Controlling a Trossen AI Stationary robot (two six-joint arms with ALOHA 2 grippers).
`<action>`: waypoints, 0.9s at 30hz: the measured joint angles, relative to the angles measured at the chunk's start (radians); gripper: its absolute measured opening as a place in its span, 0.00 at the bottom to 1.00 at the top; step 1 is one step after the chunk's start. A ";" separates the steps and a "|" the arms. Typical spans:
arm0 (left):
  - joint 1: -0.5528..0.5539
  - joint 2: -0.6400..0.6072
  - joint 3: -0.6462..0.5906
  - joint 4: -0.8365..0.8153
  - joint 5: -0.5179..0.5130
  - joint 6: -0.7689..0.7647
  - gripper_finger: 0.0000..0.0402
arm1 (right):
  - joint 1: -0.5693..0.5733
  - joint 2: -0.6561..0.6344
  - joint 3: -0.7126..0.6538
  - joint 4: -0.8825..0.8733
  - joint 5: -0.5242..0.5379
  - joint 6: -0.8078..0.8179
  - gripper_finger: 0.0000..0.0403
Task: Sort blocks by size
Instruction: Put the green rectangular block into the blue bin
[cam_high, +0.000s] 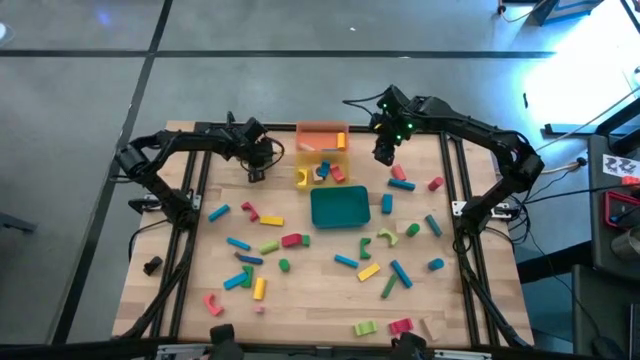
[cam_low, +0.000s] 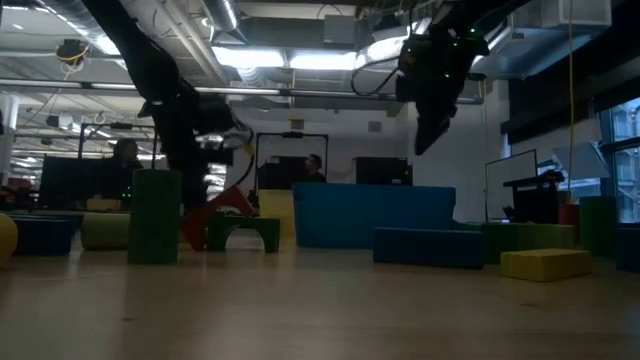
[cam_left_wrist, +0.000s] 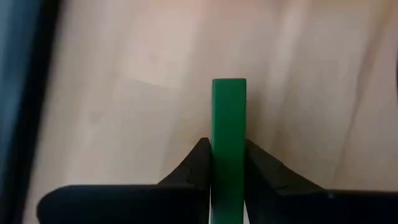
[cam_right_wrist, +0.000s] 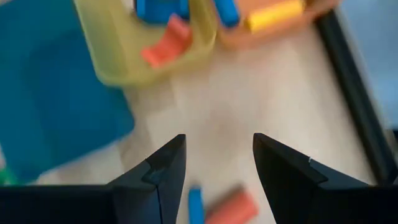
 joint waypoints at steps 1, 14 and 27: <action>-0.001 -0.014 0.009 0.004 0.008 -0.034 0.10 | 0.000 0.000 0.000 -0.034 0.000 0.000 0.46; -0.195 -0.123 0.071 0.210 0.495 -0.453 0.10 | 0.001 0.000 0.000 -0.296 -0.134 0.057 0.46; -0.521 -0.094 0.071 0.533 0.316 -0.467 0.16 | 0.001 0.000 0.000 -0.297 -0.128 0.286 0.46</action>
